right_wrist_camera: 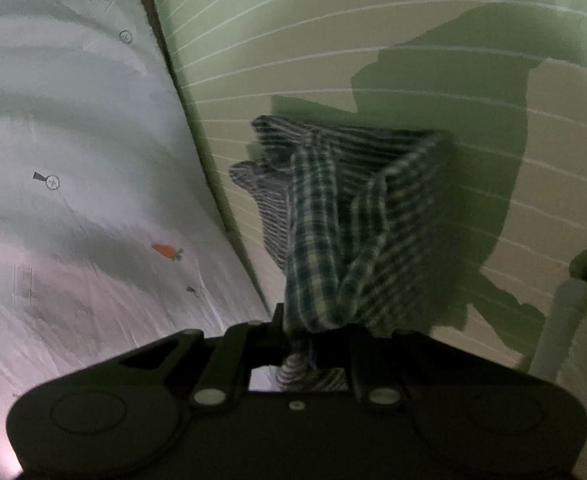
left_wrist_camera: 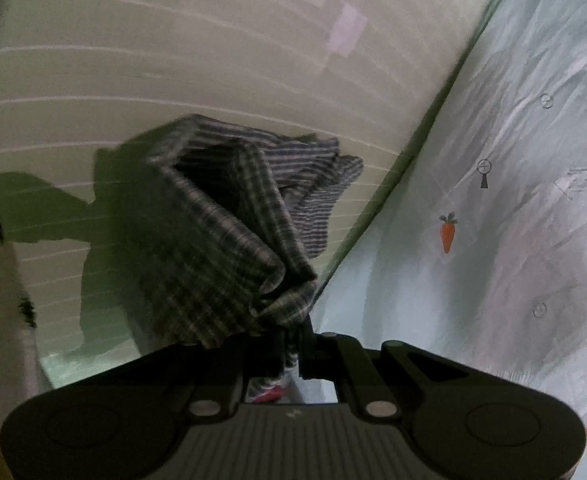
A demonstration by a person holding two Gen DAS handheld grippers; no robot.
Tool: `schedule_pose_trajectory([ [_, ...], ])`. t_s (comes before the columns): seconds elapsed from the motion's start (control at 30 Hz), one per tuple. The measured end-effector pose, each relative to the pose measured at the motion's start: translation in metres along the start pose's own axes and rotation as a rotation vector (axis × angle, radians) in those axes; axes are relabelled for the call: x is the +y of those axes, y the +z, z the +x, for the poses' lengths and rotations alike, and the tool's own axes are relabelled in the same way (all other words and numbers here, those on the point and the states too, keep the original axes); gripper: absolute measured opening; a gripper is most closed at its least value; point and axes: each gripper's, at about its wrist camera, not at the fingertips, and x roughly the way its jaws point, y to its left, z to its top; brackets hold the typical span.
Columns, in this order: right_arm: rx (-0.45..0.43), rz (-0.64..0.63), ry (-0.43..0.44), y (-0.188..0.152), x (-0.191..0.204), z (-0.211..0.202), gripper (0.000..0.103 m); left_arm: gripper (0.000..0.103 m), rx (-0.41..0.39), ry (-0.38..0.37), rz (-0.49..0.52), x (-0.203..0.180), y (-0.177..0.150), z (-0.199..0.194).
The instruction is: Fold clothes
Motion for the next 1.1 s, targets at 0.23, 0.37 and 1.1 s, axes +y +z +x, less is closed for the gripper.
schedule_pose_trajectory([
  [0.23,0.010,0.053,-0.092,-0.018,-0.072,-0.051,0.009,0.005,-0.073,0.035,-0.072,0.076,-0.013,-0.073],
  [0.37,0.025,0.106,-0.124,-0.027,-0.099,-0.063,0.009,0.005,-0.099,0.042,-0.113,0.097,-0.013,-0.097],
  [1.1,0.010,0.158,-0.001,0.011,0.007,0.030,0.016,0.007,-0.005,-0.013,-0.060,-0.036,0.014,0.037],
])
